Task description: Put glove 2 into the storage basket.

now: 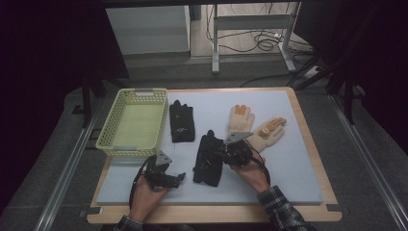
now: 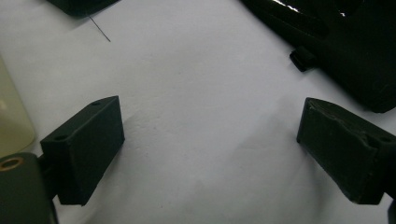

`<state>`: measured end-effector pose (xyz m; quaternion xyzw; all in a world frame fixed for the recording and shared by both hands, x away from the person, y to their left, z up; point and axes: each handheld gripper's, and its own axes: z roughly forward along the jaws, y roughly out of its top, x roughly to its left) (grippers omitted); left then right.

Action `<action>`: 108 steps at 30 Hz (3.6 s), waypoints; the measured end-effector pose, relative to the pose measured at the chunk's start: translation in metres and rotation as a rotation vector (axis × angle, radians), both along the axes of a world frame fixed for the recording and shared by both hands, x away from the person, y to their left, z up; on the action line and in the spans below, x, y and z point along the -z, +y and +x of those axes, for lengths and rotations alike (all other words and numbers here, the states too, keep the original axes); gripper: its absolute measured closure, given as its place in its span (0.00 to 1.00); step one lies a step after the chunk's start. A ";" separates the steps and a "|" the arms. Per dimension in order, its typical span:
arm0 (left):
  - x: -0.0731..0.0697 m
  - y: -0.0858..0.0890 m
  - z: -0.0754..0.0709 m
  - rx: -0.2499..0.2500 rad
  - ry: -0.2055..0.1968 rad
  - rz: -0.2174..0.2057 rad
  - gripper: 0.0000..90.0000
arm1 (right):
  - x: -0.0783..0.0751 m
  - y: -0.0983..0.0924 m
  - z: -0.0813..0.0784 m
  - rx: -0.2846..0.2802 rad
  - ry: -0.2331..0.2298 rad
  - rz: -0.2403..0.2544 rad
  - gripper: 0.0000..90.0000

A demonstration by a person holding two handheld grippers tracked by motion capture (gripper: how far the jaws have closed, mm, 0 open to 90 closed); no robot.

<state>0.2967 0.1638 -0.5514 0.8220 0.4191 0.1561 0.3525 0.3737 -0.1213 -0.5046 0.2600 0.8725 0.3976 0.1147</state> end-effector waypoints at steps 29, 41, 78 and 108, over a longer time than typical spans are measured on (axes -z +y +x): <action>0.000 0.000 0.000 0.001 0.000 -0.002 0.09 | 0.026 0.100 0.078 -0.015 0.046 -0.093 0.92; 0.000 0.000 0.000 0.001 0.001 0.002 0.09 | 0.012 0.098 0.041 -0.139 0.147 -0.056 0.91; 0.000 0.000 0.000 0.001 0.001 -0.003 0.08 | 0.020 0.138 0.102 0.034 0.064 -0.085 0.89; 0.000 0.000 0.000 -0.002 -0.001 -0.003 0.09 | -0.061 0.051 0.008 0.021 -0.024 0.024 0.88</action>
